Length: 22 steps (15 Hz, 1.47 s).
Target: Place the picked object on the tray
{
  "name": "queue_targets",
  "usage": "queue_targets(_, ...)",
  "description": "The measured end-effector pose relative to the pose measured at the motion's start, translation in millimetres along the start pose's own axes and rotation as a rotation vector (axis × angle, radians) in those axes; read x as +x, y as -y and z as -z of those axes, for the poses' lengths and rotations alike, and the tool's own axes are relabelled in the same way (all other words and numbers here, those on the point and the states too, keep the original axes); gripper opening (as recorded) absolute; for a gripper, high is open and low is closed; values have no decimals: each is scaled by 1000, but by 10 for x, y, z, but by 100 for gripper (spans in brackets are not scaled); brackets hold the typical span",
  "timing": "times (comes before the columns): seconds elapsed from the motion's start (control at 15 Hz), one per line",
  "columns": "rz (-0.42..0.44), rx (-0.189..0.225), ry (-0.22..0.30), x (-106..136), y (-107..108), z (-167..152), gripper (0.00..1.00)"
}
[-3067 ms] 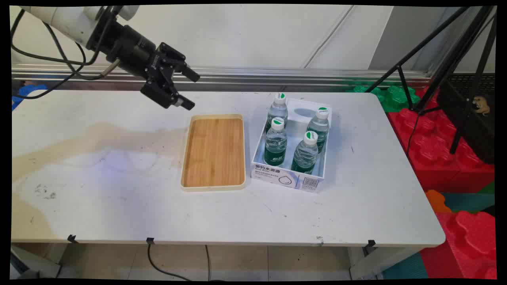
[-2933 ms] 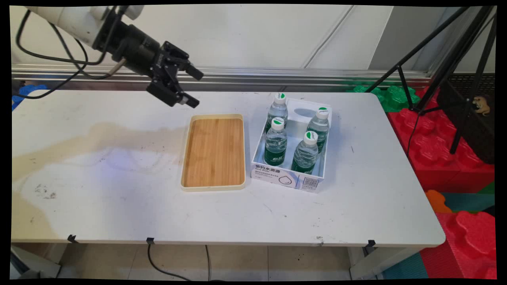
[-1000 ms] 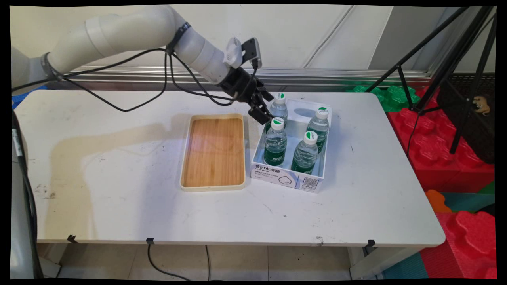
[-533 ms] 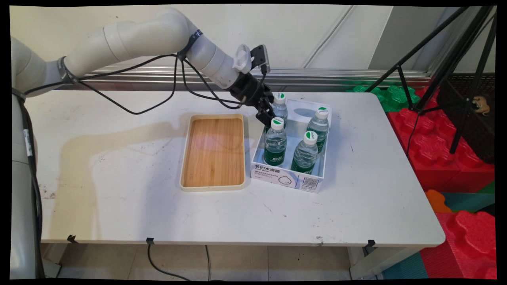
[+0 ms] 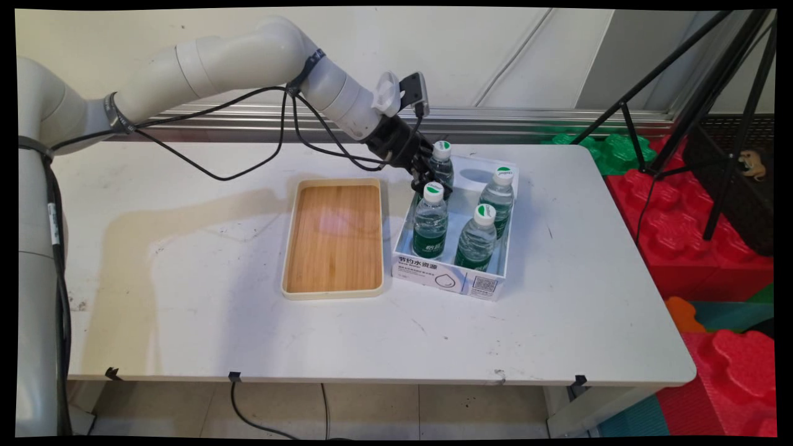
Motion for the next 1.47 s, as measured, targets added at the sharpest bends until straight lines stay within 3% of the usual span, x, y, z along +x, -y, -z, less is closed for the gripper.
queue_targets(0.4,-19,-9,-21,49,33,60,0)
queue_targets(0.8,-37,-7,-55,98,33,348,0)
queue_targets(1.47,-57,3,-116,98,-124,1357,0)
